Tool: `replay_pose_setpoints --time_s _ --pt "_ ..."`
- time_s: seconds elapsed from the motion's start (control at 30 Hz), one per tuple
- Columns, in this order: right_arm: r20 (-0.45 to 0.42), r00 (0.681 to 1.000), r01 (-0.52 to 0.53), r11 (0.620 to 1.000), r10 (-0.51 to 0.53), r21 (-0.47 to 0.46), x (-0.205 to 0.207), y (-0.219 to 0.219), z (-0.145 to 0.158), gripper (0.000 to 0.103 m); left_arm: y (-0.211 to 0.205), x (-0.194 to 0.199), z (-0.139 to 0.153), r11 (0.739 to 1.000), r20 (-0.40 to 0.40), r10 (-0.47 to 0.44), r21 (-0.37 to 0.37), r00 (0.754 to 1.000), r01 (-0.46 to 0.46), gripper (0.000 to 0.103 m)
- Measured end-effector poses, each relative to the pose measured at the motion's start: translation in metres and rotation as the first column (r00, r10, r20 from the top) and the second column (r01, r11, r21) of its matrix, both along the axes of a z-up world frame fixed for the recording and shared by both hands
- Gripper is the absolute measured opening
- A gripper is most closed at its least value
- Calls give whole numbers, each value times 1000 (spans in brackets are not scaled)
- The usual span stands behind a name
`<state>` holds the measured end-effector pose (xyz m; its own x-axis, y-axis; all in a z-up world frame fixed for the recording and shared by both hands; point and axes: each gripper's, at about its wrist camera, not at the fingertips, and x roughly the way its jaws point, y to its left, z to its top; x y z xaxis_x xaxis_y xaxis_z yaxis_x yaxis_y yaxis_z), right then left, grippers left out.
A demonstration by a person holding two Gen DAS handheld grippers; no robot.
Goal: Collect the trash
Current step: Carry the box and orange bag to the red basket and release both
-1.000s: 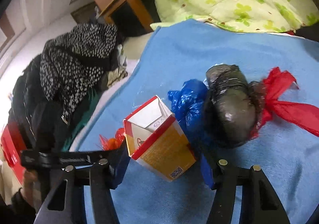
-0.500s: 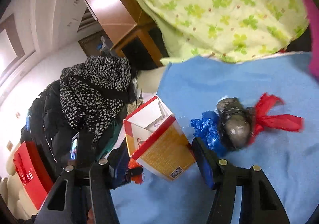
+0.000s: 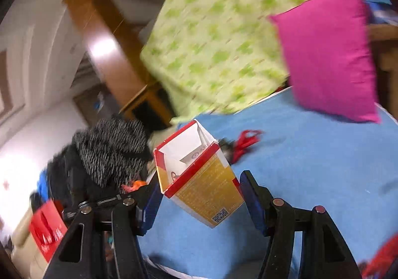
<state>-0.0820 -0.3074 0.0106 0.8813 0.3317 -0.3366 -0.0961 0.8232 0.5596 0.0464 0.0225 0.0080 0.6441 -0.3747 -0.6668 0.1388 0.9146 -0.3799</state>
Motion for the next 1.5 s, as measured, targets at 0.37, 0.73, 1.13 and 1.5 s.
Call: replay_pose_setpoints --time_s 0.37,0.73,1.13,1.5 --pt "4 924 382 924 -382 26 -125 -83 21 64 -144 -88 75 916 148 -399 27 905 400 30" --pt "-79 765 640 768 -639 -18 -225 -156 10 65 -293 -157 69 668 123 -738 -3 663 744 30" --pt "-364 606 769 638 -708 41 -272 -227 -115 65 -433 -202 -62 436 -176 -876 105 449 894 30" --pt "-480 564 794 601 -672 92 -278 -247 -165 66 -472 -210 -126 385 -333 -851 132 407 913 30"
